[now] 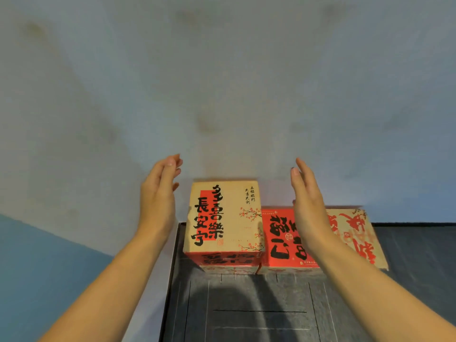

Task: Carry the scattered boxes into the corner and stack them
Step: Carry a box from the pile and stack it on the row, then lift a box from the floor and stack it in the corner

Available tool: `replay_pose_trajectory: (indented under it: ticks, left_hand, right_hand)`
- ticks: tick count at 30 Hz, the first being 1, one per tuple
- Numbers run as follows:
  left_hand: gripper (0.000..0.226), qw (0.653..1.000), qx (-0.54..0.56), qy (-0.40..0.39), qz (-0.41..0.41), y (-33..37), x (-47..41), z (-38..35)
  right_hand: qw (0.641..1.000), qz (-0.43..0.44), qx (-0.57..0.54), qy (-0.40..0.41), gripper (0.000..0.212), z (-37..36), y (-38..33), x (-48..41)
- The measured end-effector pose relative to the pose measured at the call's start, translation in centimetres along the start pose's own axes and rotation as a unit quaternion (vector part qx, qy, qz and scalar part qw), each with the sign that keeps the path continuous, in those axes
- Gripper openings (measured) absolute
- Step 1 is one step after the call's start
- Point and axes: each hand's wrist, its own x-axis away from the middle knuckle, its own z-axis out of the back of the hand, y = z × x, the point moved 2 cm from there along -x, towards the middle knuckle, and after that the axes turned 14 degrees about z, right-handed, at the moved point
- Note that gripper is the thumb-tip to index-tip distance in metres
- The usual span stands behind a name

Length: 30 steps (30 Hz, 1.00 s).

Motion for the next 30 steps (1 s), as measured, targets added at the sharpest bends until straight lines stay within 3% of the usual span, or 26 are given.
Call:
replay_pose_trajectory:
  ticks: [8,13,16,23,30]
  left_hand:
    - [0.043,0.991,0.012,-0.075,-0.115,23.1,11.0,-2.7]
    - [0.045,0.979,0.036,-0.101,-0.172,31.7,14.7,-5.2]
    - [0.042,0.974,0.04,-0.128,-0.181,33.9,15.5,-7.2]
    - [0.039,0.956,0.041,-0.238,-0.167,34.2,14.1,-16.9]
    - [0.039,0.885,0.013,-0.444,-0.141,31.6,17.3,-30.6]
  right_hand:
    - [0.991,0.113,-0.063,0.02,0.042,6.7,-23.5,0.1]
    - [0.982,0.162,-0.091,0.041,0.05,11.6,-31.7,1.3]
    - [0.978,0.172,-0.09,0.076,0.061,14.1,-33.6,1.7]
    - [0.963,0.17,-0.056,0.2,0.044,20.7,-33.5,1.6]
    - [0.919,0.132,0.004,0.372,0.048,27.5,-31.8,6.0]
